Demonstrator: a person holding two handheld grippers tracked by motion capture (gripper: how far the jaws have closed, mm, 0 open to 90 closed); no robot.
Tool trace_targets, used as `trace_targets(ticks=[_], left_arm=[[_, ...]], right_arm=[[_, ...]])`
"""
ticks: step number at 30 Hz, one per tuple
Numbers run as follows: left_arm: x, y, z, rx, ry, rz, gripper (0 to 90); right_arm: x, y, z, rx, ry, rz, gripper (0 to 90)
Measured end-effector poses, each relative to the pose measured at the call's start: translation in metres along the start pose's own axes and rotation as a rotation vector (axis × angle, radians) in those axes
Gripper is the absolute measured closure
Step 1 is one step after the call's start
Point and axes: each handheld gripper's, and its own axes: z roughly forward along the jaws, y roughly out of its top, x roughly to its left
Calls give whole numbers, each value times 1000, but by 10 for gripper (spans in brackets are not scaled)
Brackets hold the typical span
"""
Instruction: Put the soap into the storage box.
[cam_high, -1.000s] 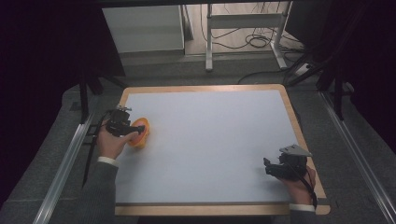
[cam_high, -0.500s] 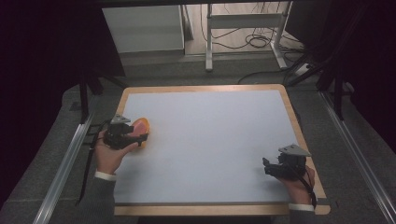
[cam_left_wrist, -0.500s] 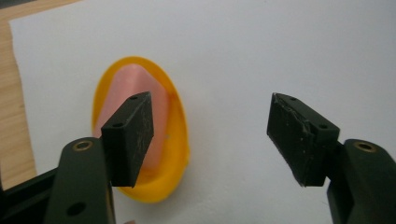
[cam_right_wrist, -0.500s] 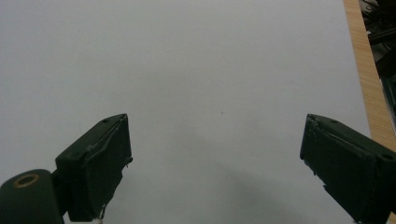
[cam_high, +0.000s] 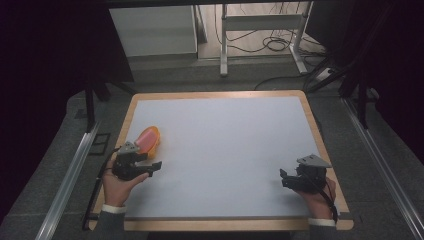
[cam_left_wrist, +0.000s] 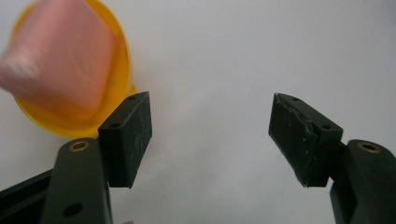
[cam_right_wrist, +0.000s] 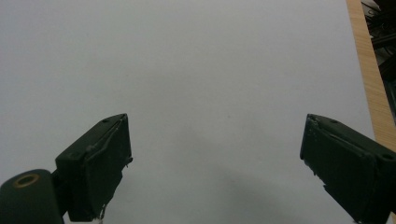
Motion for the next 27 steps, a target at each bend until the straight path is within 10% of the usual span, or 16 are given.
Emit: trace_targets(ticks=[27], left_arm=[[7,-33,6,-6,-7,-60,312]], right_arm=[[7,4,-1,-34,22,-35,86]])
